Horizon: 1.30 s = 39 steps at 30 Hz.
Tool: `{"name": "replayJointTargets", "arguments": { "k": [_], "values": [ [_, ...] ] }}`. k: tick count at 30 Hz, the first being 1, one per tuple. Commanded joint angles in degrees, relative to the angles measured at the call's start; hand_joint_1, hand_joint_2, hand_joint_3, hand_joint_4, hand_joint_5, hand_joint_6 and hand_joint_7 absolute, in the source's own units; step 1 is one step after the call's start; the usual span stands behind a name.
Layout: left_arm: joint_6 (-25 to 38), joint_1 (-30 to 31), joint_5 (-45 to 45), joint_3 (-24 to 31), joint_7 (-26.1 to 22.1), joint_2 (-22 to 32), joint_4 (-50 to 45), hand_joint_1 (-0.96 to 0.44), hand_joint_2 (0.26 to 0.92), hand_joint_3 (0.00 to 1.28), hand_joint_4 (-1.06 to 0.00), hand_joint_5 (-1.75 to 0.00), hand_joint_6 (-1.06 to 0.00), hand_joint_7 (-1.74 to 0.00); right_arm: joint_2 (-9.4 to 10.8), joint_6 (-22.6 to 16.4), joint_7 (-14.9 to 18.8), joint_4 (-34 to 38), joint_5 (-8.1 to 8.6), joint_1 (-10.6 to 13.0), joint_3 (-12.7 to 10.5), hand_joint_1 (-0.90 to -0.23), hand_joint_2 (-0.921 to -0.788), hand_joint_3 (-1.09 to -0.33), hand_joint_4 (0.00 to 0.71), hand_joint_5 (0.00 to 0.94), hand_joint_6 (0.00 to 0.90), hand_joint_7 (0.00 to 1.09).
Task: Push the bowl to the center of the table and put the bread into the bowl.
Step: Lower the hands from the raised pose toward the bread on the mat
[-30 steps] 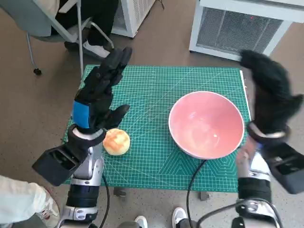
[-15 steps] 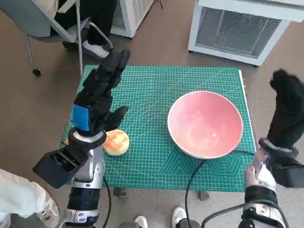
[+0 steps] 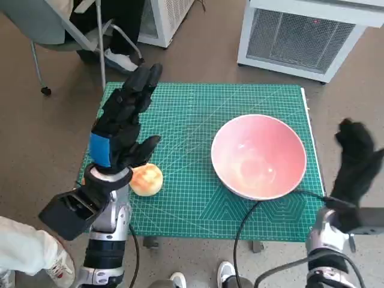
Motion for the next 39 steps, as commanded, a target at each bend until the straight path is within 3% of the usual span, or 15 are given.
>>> {"name": "replayJointTargets", "arguments": {
  "k": [1, 8, 18, 25, 31, 39],
  "values": [
    [0.3, 0.4, 0.5, 0.4, 0.5, 0.8, -0.9, -0.5, 0.921, 0.21, -0.33, 0.0, -0.48, -0.01, 1.3, 5.4, 1.6, 3.8, 1.44, -0.3, -0.8, -0.489, -0.921, -0.954, 0.145, 0.088, -0.001, 0.45],
    [0.4, 0.5, 0.9, 0.6, 0.9, 1.2, -1.1, -0.49, 0.921, 0.21, -0.33, 0.0, -0.47, 0.0, 2.3, 10.9, 1.5, 6.1, 0.5, -3.0, -0.6, -0.477, -0.921, -0.925, 0.154, 0.053, 0.014, 0.44],
    [-0.1, 0.8, 1.4, 1.2, 1.5, 2.0, -1.4, -0.49, 0.921, 0.21, -0.33, 0.0, -0.47, 0.0, 4.1, 15.8, 0.2, 7.2, -0.32, -7.1, -0.4, -0.502, -0.921, -0.911, 0.184, 0.043, 0.042, 0.46],
    [0.2, 1.3, 1.5, 1.5, 1.8, 2.6, -2.1, -0.5, 0.921, 0.21, -0.32, 0.0, -0.47, 0.0, 5.4, 18.2, -0.6, 7.7, -0.79, -10.1, -0.4, -0.513, -0.921, -0.886, 0.197, 0.035, 0.059, 0.46],
    [0.8, 1.9, 1.8, 1.7, 2.1, 3.0, -3.2, -0.49, 0.921, 0.21, -0.32, 0.0, -0.47, 0.0, 6.8, 19.3, 1.3, 7.8, 0.53, -12.9, -1.6, -0.547, -0.921, -0.839, 0.205, 0.027, 0.067, 0.47],
    [1.4, 2.9, 2.4, 1.9, 2.7, 3.7, -4.7, -0.49, 0.921, 0.22, -0.32, 0.0, -0.46, 0.0, 8.4, 20.9, 1.1, 8.2, -0.48, -16.3, -1.3, -0.557, -0.921, -0.825, 0.197, 0.015, 0.065, 0.48]
  ]
}}
